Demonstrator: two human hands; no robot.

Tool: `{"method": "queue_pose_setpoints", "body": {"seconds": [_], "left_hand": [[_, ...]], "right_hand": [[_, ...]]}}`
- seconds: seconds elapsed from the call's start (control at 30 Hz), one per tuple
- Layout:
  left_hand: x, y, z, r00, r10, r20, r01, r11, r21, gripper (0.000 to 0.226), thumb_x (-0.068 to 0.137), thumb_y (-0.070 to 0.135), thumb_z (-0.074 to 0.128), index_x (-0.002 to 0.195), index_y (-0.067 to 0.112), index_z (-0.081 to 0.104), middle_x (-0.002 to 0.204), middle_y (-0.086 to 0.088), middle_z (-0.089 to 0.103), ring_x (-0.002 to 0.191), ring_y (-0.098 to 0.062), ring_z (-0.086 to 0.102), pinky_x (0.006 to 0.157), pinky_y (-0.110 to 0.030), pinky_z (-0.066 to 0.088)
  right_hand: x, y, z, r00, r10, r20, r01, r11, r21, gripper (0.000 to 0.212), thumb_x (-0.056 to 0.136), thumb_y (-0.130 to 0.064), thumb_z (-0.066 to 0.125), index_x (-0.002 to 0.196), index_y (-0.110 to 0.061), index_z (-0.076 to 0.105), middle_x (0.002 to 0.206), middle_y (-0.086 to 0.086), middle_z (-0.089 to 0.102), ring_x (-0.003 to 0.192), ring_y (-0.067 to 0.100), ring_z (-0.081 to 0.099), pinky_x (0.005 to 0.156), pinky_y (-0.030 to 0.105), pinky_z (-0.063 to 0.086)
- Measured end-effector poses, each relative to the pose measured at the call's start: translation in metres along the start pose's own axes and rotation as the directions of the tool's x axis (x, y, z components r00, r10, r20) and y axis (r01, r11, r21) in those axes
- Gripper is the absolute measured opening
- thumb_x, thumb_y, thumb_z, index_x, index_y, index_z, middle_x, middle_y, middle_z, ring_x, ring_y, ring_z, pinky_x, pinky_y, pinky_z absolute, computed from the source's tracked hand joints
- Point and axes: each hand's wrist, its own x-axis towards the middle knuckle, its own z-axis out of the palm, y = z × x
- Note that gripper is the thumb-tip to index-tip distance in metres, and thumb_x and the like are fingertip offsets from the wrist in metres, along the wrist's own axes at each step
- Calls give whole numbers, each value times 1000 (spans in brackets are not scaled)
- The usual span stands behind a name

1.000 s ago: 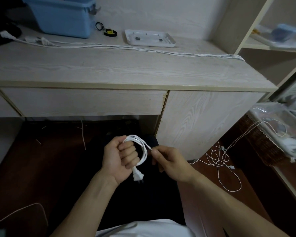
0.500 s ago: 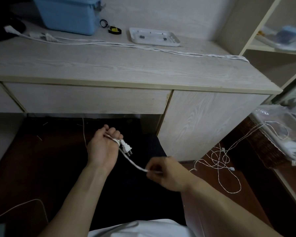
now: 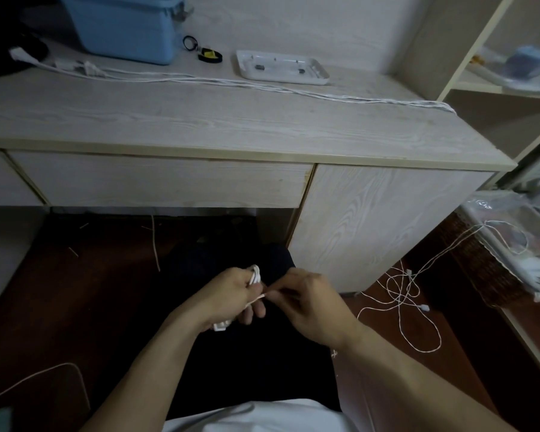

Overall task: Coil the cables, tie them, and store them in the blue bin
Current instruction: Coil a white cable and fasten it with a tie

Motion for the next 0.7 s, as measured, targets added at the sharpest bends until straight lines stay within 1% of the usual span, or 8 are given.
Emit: {"method": "queue_pose_setpoints", "body": {"seconds": [0.07,0.17,0.23,0.37,0.43,0.53,0.63,0.7], "left_hand": [[-1,0,0,997,-24,74,24,1000,-9,30,104,18,39,87,8,62,60,-1,63,46,-11,47,50,-24,39],[0,-1,-6,982,-9,186,53,971,-232,29,96,19,41,82,5,62,48,-2,39,41,-12,26,45,-29,18],[-2,2,-10,961,42,272,50,945,-322,23,85,22,44,74,8,58,47,0,30,40,-11,19,43,-26,13],[-7,3,-14,917,126,380,60,895,-442,24,82,23,43,61,13,46,44,1,23,39,-12,11,40,-24,10],[-8,2,-14,909,127,398,88,873,-480,27,83,28,42,60,14,43,44,2,21,40,-12,10,40,-24,11],[-7,0,-14,898,91,430,154,851,-501,36,86,39,42,59,15,42,43,4,21,39,-10,11,37,-22,15],[-6,2,-12,918,124,378,95,854,-512,37,93,36,44,64,17,31,45,3,21,39,-10,12,38,-21,16],[-6,4,-10,940,168,298,51,793,-607,37,95,36,45,64,19,33,46,3,21,39,-9,14,39,-23,13]], "right_hand": [[1,-1,-4,993,89,-72,-84,994,63,22,91,-43,67,92,-22,72,84,-11,67,75,5,64,67,26,54],[2,-1,-7,973,190,-133,-173,976,129,29,81,-50,75,79,-23,66,67,-11,65,62,7,63,53,17,46],[3,-1,-6,970,198,-141,-174,970,168,26,79,-47,77,75,-25,63,62,-14,61,56,7,59,51,13,39],[1,-5,-2,971,163,-175,-102,944,313,33,78,-44,75,70,-14,65,59,-8,60,50,5,53,49,15,37],[1,-7,-2,970,154,-190,-78,931,356,32,80,-43,73,68,-14,65,58,-8,60,49,4,51,49,16,37],[2,-6,-3,965,178,-191,-100,927,361,32,84,-46,69,65,-20,64,54,-10,58,48,3,50,49,18,37],[2,-5,-3,962,204,-182,-127,924,362,37,90,-45,63,64,-17,63,51,-11,54,47,2,46,47,20,35],[3,-4,-6,954,241,-181,-149,899,413,38,93,-40,61,66,-13,64,52,-9,53,47,2,44,47,21,34]]}}
